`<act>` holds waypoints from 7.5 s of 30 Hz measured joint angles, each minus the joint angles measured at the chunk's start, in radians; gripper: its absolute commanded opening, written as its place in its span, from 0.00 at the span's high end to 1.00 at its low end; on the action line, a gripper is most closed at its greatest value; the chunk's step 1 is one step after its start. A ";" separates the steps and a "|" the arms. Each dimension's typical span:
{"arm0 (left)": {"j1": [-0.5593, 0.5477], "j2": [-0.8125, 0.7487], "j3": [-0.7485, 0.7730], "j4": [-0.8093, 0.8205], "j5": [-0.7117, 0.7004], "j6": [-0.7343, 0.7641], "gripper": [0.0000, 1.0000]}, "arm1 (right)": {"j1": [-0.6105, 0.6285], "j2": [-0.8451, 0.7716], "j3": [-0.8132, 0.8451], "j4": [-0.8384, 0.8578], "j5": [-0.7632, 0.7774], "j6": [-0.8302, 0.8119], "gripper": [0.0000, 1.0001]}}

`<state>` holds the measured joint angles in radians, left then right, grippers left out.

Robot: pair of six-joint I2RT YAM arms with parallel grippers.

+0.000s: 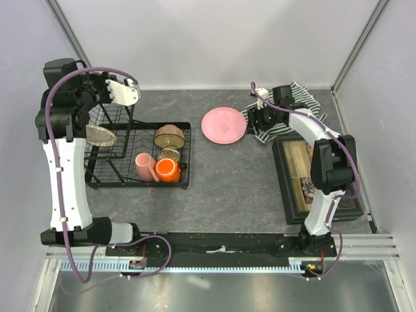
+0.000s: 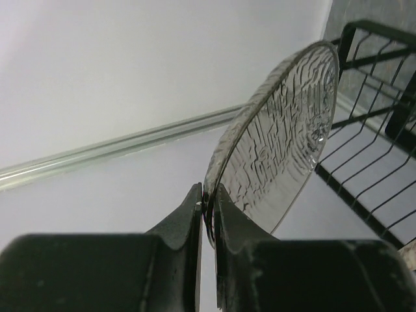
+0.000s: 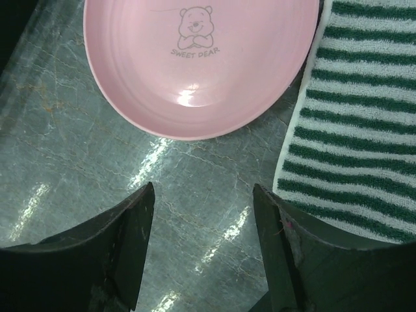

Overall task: Unload the mixed dishes from the dish rack
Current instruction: Pick up the plate from the dish rack, then place the plate at the center of the board, then pick up the plate from the dish rack.

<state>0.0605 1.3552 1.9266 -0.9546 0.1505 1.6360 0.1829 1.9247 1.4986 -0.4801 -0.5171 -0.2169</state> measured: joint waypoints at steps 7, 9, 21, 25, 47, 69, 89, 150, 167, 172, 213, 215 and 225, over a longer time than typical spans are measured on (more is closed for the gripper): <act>0.000 -0.024 0.018 0.023 0.175 -0.315 0.98 | 0.006 -0.083 0.051 -0.015 -0.040 0.051 0.24; -0.002 -0.035 0.018 0.024 0.242 -0.428 0.98 | 0.016 -0.120 0.097 -0.014 -0.056 0.072 0.23; -0.074 -0.024 -0.033 0.086 0.568 -0.954 0.98 | 0.260 -0.240 0.386 0.019 -0.104 0.193 0.19; -0.117 0.017 -0.066 0.110 0.602 -1.052 0.98 | 0.285 -0.235 0.425 0.020 -0.107 0.220 0.19; -0.188 0.051 -0.154 0.183 0.600 -1.167 0.96 | 0.448 -0.192 0.455 -0.003 -0.054 0.199 0.69; -0.205 -0.125 -0.344 0.368 0.449 -1.199 0.01 | 0.431 -0.157 0.413 -0.031 0.185 0.108 1.00; -0.204 -0.235 -0.494 0.447 0.402 -1.204 0.01 | 0.078 0.358 0.513 -0.031 0.034 0.268 1.00; -0.204 -0.292 -0.576 0.410 0.365 -1.141 0.01 | 0.004 0.514 0.554 -0.016 -0.142 0.294 0.33; -0.174 -0.270 -0.499 0.230 0.129 -0.702 0.01 | 0.005 0.299 0.454 -0.056 -0.050 0.193 0.30; -0.073 -0.203 -0.335 0.051 0.114 -0.490 0.01 | 0.012 0.182 0.358 -0.051 -0.050 0.158 0.30; 0.163 0.021 -0.222 -0.386 0.114 0.321 0.10 | 0.027 0.094 0.156 0.023 -0.073 0.111 0.30; 0.163 0.032 -0.222 -0.386 0.110 0.322 0.15 | 0.026 0.094 0.148 0.024 -0.074 0.111 0.30; 0.168 0.063 -0.219 -0.387 0.057 0.327 0.39 | 0.018 0.094 0.118 0.033 -0.081 0.111 0.31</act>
<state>0.2283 1.4185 1.7081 -1.3415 0.2073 1.9629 0.2005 2.0186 1.6169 -0.4473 -0.5980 -0.1059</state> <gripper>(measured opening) 0.637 0.690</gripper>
